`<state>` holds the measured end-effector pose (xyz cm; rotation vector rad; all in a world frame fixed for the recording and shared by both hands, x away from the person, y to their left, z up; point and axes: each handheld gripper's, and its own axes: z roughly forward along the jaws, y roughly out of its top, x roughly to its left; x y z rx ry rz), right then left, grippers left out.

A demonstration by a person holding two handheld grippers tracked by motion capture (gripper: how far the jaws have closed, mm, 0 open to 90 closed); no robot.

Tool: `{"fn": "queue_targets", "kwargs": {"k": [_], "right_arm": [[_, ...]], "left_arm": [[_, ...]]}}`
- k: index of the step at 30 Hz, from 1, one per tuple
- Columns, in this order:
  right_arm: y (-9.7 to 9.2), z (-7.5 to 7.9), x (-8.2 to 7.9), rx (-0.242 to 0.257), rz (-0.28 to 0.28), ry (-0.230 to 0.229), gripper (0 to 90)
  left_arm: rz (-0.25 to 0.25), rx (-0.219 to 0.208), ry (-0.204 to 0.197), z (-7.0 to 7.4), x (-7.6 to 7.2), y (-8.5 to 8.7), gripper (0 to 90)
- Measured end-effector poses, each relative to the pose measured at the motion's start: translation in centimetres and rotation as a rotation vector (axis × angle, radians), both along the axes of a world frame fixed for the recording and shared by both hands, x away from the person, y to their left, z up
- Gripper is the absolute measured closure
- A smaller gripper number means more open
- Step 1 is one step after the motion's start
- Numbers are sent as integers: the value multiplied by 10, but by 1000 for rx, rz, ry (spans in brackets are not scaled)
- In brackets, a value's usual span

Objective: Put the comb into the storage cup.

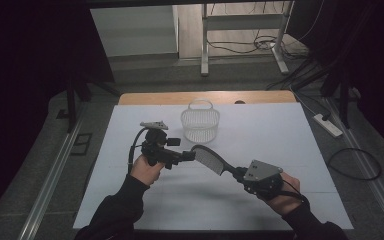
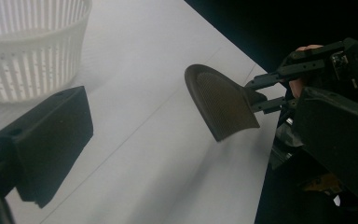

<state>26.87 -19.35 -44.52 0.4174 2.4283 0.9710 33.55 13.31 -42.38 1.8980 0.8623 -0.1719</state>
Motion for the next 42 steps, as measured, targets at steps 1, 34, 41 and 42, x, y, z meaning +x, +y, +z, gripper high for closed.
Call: {"fn": "queue_targets", "kwargs": {"k": [1,34,41,42], "right_arm": [[1,0,-1,-2,4,-3,719],[16,1,-15,-7,68,-76,720],[16,0,-14,-10,71,-83,719],[16,0,-14,-9,71,-85,719]], "left_arm": [[-3,-2,3,0,0,-1,0],[-48,-126,205,-6,5,-5,522],[-59,-150,227,-7,5,-5,732],[-59,-151,231,-7,5,-5,747]]}}
